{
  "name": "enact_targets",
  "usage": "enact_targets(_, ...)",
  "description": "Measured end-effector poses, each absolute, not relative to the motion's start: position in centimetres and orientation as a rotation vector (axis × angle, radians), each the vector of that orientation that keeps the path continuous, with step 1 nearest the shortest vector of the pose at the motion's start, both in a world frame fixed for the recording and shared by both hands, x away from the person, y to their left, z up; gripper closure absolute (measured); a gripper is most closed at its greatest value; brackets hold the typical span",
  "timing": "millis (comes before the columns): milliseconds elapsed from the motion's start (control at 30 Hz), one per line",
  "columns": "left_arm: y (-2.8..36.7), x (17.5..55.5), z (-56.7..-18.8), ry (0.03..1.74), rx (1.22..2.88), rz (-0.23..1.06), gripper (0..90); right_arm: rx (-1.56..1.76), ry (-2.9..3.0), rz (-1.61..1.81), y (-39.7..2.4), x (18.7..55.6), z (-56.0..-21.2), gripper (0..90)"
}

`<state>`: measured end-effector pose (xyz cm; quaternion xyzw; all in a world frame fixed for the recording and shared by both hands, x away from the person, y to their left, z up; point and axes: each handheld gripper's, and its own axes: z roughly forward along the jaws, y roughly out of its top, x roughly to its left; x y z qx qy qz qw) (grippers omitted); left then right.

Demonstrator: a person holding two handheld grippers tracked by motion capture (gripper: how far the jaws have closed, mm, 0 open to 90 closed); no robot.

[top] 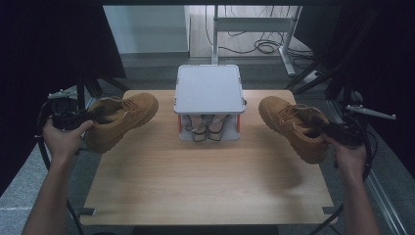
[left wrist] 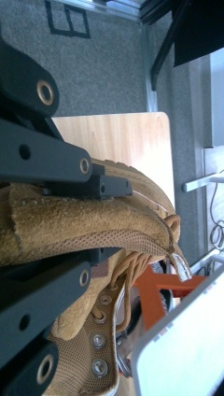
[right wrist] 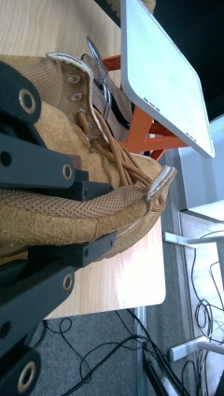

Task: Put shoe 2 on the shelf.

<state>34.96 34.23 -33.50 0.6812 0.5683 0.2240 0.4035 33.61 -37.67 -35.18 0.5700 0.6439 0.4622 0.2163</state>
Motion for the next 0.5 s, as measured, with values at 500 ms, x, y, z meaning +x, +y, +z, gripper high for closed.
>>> enact_targets(500,34.0,35.6,-30.1,1.398,1.676,0.575,76.5,1.532,1.731,1.355,-37.2,34.0,-32.2,76.7)
